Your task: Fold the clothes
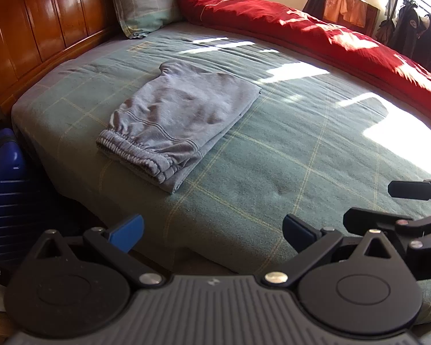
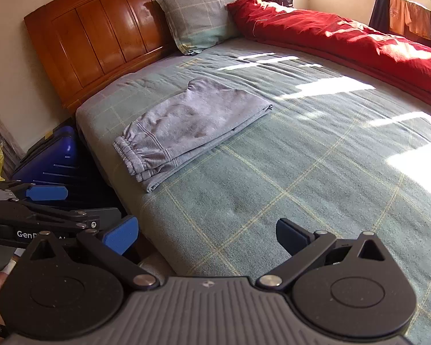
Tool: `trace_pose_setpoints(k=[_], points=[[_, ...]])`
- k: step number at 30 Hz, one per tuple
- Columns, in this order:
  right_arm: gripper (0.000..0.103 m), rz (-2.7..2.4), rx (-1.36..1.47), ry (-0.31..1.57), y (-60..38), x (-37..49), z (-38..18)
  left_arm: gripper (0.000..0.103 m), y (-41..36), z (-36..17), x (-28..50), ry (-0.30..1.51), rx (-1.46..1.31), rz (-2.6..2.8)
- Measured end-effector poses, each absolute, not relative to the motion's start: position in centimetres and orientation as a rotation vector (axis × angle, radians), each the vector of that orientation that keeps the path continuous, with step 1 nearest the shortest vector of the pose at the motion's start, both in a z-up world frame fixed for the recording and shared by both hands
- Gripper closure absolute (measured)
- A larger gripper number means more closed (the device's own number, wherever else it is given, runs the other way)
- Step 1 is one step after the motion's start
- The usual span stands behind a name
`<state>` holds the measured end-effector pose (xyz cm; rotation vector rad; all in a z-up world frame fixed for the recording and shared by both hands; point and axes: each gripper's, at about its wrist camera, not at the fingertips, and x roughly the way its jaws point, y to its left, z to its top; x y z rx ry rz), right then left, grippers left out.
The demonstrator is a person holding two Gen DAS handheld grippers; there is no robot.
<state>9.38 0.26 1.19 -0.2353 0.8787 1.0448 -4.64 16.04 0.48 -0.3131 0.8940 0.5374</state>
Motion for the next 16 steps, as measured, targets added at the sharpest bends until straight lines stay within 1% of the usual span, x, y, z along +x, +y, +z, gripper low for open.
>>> trace_pose_setpoints(k=[16], points=[[0.0,1.045,-0.226,0.874,-0.04,9.62,1.18,0.001,16.13,0.5,-4.68,0.886,-0.309,0.535]])
